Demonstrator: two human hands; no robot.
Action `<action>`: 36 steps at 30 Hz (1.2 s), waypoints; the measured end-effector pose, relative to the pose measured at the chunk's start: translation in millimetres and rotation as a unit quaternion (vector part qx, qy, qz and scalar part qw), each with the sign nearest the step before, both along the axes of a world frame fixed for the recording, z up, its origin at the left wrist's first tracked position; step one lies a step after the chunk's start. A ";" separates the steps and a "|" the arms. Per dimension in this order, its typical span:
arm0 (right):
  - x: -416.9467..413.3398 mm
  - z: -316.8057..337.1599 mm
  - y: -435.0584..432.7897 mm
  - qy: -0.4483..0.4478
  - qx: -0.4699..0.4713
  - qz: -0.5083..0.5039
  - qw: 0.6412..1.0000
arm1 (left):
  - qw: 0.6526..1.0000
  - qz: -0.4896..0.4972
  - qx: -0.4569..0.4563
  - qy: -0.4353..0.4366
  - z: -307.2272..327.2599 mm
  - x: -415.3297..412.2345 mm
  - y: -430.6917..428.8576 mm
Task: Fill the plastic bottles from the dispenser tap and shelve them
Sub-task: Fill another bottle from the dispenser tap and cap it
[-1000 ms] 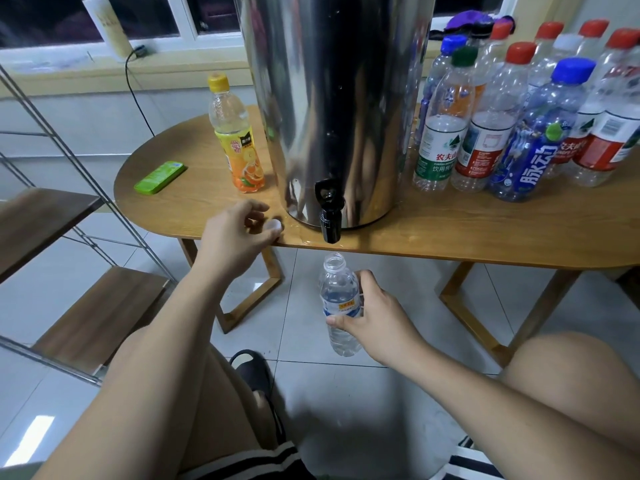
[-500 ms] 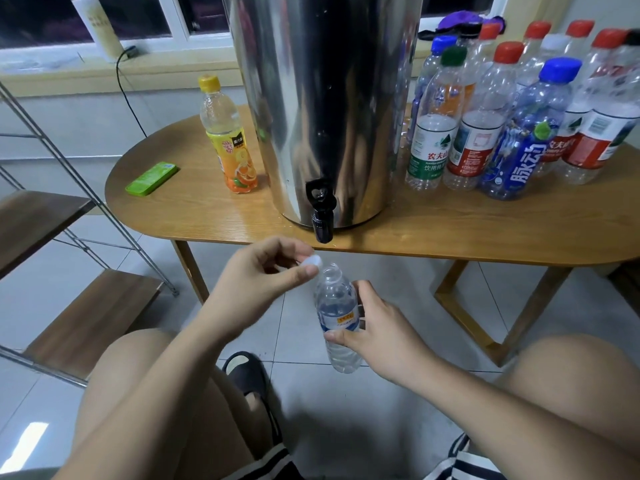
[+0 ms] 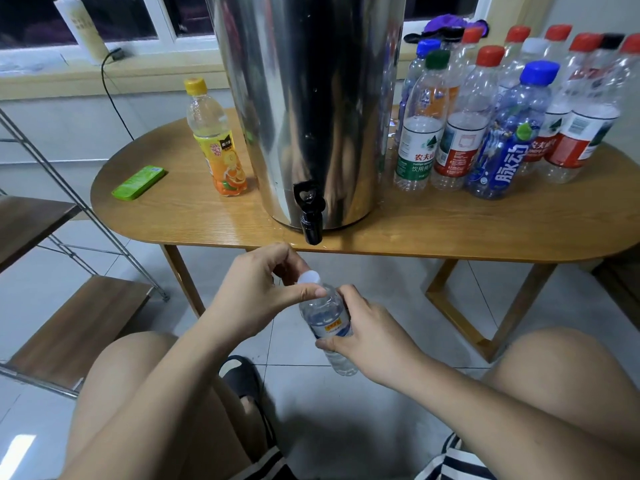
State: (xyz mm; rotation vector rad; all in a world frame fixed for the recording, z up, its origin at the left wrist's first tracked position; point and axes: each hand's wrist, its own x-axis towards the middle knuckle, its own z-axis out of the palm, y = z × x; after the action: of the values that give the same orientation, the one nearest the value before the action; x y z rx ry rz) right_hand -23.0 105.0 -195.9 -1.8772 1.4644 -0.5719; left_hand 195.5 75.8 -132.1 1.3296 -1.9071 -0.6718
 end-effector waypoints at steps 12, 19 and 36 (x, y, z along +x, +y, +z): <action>1.2 0.0 -2.4 -0.007 -0.001 -0.017 1.000 | 0.999 -0.030 0.022 -0.024 0.5 10.5 -2.3; -0.9 1.8 -3.5 0.002 -0.004 -0.010 1.000 | 0.996 -0.073 0.026 -0.051 -1.0 9.8 0.3; -2.1 0.4 -2.8 0.024 -0.015 -0.002 1.000 | 0.994 -0.085 0.056 -0.033 1.1 9.4 -3.3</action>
State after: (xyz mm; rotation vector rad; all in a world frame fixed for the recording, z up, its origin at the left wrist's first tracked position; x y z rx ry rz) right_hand -25.1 102.2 -195.5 -1.9239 1.4983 -0.5575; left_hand 204.9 72.5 -131.0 1.2802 -2.0789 -0.8399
